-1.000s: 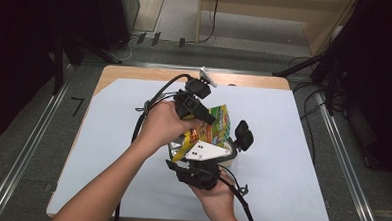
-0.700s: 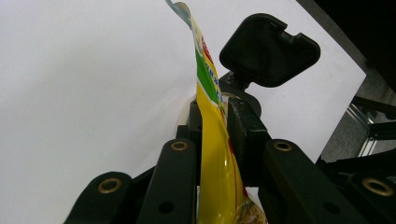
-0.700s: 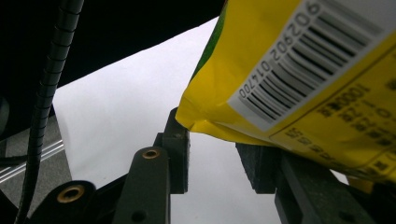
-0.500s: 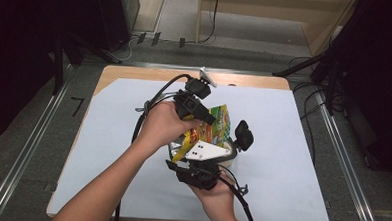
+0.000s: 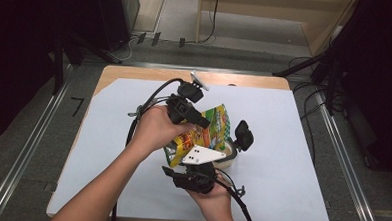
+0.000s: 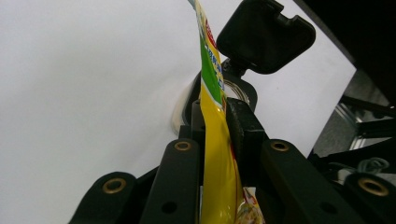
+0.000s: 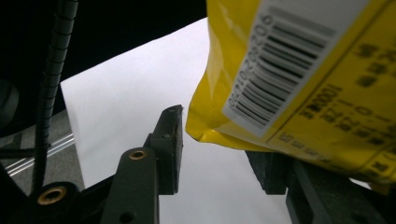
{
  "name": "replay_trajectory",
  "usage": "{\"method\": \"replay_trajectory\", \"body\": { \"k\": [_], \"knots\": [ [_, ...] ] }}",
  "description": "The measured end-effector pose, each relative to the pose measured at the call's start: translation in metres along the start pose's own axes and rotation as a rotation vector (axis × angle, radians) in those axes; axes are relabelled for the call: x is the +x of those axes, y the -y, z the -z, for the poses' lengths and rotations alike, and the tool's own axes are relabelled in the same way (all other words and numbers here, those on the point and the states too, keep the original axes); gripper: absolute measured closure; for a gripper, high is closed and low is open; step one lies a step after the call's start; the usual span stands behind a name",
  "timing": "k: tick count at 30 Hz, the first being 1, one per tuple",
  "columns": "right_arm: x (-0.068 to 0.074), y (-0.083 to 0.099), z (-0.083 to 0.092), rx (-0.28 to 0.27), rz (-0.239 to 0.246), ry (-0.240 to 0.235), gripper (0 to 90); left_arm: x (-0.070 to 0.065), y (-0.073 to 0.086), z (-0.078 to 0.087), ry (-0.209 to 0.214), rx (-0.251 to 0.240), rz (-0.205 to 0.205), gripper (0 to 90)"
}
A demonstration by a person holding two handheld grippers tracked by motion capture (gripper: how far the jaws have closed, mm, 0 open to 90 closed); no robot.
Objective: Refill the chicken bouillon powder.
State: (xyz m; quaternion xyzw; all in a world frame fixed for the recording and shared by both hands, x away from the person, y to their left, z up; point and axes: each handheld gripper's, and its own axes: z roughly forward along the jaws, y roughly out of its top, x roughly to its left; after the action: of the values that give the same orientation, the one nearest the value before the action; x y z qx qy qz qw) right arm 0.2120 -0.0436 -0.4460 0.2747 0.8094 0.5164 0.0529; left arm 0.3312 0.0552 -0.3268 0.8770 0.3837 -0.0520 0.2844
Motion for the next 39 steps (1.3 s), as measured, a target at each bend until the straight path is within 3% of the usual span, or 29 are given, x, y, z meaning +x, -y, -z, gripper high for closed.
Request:
{"method": "replay_trajectory", "body": {
  "k": [9, 17, 26, 32, 35, 39],
  "knots": [
    [-0.002, 0.009, -0.006, 0.023, 0.059, -0.034, 60.9, 0.008, 0.014, -0.001, 0.058, -0.025, 0.015, 85.0],
    [-0.006, 0.017, -0.006, 0.047, 0.092, -0.044, 62.0, 0.015, 0.015, -0.013, 0.085, -0.022, 0.019, 84.8],
    [-0.011, 0.024, -0.008, 0.078, 0.077, -0.049, 59.2, 0.018, 0.016, -0.021, 0.095, -0.019, 0.016, 84.8],
    [-0.016, 0.029, -0.011, 0.12, 0.062, -0.053, 57.0, 0.023, 0.02, -0.021, 0.126, -0.047, 0.026, 85.3],
    [-0.018, 0.032, -0.012, 0.125, 0.051, -0.054, 56.9, 0.027, 0.024, -0.022, 0.157, -0.063, 0.033, 87.8],
    [-0.018, 0.033, -0.014, 0.132, 0.054, -0.053, 54.4, 0.031, 0.03, -0.019, 0.167, -0.095, 0.03, 89.1]
  ]
}}
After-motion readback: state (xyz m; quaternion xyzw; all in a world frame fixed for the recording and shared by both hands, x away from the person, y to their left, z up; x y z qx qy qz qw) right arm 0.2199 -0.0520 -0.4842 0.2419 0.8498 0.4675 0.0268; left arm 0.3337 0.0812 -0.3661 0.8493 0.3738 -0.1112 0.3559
